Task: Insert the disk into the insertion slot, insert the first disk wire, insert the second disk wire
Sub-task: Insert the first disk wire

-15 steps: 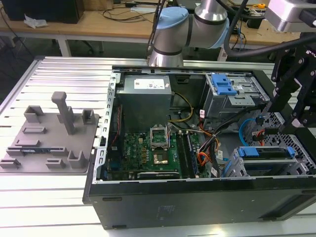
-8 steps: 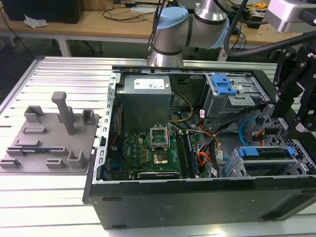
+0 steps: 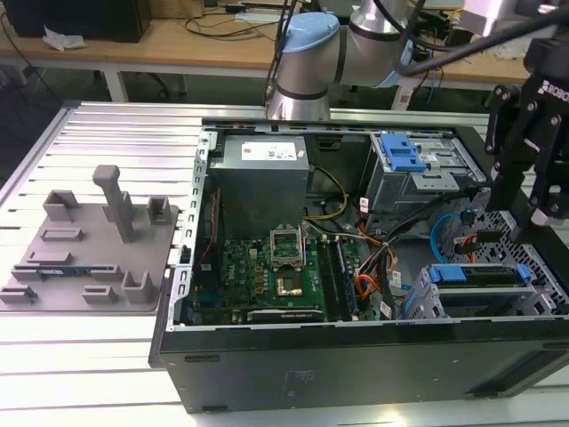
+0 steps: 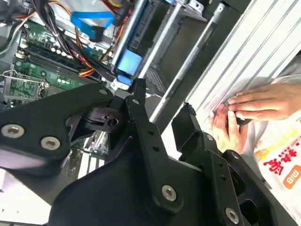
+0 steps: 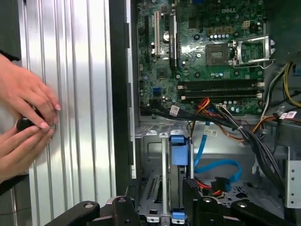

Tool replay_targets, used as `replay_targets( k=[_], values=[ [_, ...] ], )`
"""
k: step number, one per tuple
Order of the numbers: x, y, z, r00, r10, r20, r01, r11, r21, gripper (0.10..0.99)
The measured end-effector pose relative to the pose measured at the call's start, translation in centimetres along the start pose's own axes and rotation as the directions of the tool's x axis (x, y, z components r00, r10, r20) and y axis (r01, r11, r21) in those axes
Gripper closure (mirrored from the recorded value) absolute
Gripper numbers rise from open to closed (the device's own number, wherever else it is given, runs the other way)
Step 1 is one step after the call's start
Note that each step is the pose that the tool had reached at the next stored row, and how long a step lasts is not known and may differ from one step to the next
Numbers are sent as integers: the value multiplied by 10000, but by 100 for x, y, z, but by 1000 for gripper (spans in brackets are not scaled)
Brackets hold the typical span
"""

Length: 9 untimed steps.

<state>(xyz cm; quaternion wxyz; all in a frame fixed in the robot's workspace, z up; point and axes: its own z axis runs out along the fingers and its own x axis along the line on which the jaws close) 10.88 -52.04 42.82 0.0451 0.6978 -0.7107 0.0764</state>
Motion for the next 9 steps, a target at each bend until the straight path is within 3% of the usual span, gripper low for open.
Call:
replay_targets(
  k=[3, 9],
  values=[
    [-193, -23, -27, 10000, -1, -49, 2, 10000, 8, 584],
    [-231, -362, -7, 10000, 0, -50, 0, 10000, 9, 584]
  ],
)
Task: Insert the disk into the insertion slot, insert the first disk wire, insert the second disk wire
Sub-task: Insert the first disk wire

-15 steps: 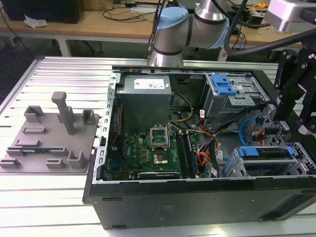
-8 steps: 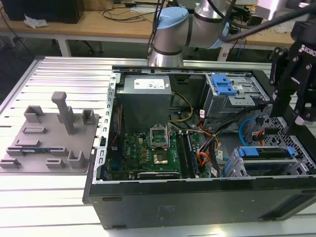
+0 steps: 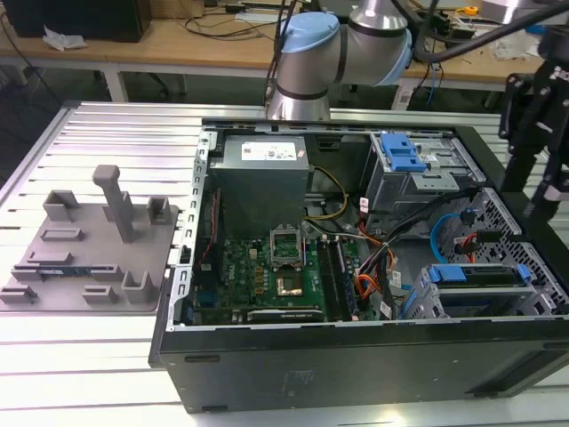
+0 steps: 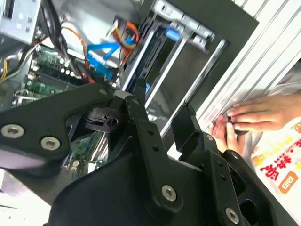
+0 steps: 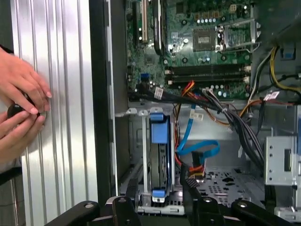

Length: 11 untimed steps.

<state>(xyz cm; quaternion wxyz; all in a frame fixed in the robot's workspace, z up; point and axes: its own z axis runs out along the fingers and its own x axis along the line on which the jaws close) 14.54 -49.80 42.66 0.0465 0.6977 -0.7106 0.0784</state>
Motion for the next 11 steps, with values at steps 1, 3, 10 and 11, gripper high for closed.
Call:
replay_targets(
  k=[1, 3, 10, 11],
  values=[
    [-2, -54, 8, 10000, 3, 0, -3, 10000, -1, 584],
    [-9, -85, 25, 10000, 65, -60, -65, 10000, 23, 584],
    [-143, -79, 79, 9983, 550, -204, -549, 9985, 69, 584],
    [-189, -78, 81, 9982, 549, -238, -547, 9985, 72, 584]
  ],
)
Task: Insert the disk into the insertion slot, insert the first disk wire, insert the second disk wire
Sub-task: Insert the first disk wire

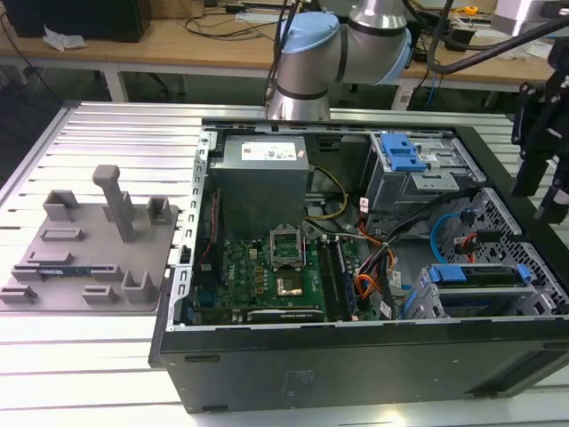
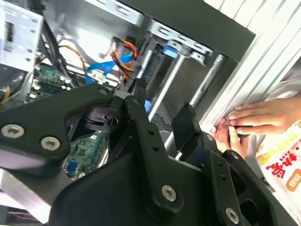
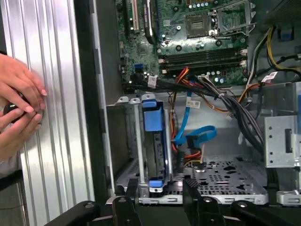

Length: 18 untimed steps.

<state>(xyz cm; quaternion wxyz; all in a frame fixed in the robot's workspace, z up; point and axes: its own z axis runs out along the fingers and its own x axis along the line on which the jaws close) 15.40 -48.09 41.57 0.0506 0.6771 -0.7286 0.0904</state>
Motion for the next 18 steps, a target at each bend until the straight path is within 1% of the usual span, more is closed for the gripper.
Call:
replay_targets(
  k=[1, 3, 4, 6, 8, 14, 15, 18],
  values=[
    [-77, 6, -1, 10000, -3, -64, 3, 10000, 5, 584],
    [-179, 14, -2, 9999, -8, -152, 8, 10000, 12, 584],
    [-229, 21, 9, 9998, -8, -174, 8, 10000, 16, 584],
    [-251, 49, 35, 9998, -8, -175, 9, 10000, 40, 584],
    [-262, 105, 85, 9999, -10, -167, 11, 10000, 81, 584],
    [-288, 113, 199, 9998, -48, -168, 50, 9999, 91, 584],
    [-298, 116, 251, 9998, -61, -167, 62, 9999, 93, 584],
    [-312, 121, 321, 9998, -68, -168, 70, 9999, 95, 584]
  ],
)
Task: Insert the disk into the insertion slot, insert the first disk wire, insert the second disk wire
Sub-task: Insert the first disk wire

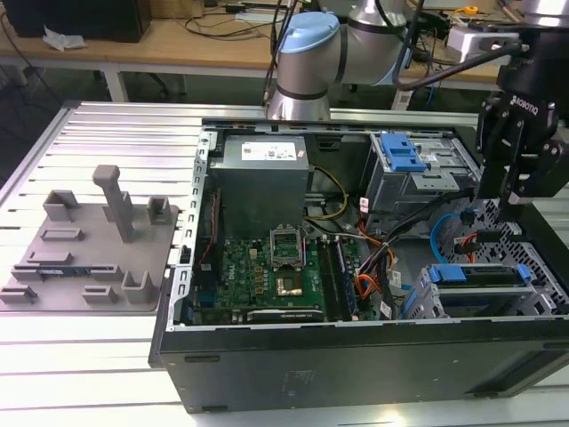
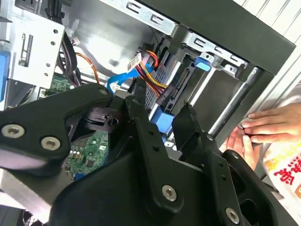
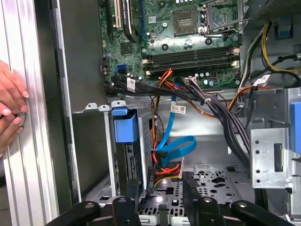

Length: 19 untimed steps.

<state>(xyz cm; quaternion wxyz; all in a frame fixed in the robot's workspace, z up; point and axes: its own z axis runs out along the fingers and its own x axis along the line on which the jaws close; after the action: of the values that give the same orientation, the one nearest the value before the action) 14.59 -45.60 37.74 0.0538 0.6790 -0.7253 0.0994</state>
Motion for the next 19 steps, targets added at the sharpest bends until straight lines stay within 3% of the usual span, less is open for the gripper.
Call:
replay_targets(
  k=[3, 6, 8, 10, 12, 13, 19],
  values=[
    [-10, 4, 47, 10000, 0, 0, 0, 10000, 0, 596],
    [-17, 6, 83, 10000, -1, -6, 1, 10000, 1, 796],
    [-22, 3, 100, 10000, -14, -33, 14, 10000, 5, 796],
    [-23, 1, 106, 9997, -38, -258, 39, 10000, 24, 796],
    [-26, 1, 113, 9974, -67, -718, 71, 10000, 55, 796],
    [-31, 1, 116, 9967, -72, -813, 77, 10000, 61, 796],
    [-63, 15, 166, 9957, -60, -923, 72, 9999, 127, 796]
  ],
)
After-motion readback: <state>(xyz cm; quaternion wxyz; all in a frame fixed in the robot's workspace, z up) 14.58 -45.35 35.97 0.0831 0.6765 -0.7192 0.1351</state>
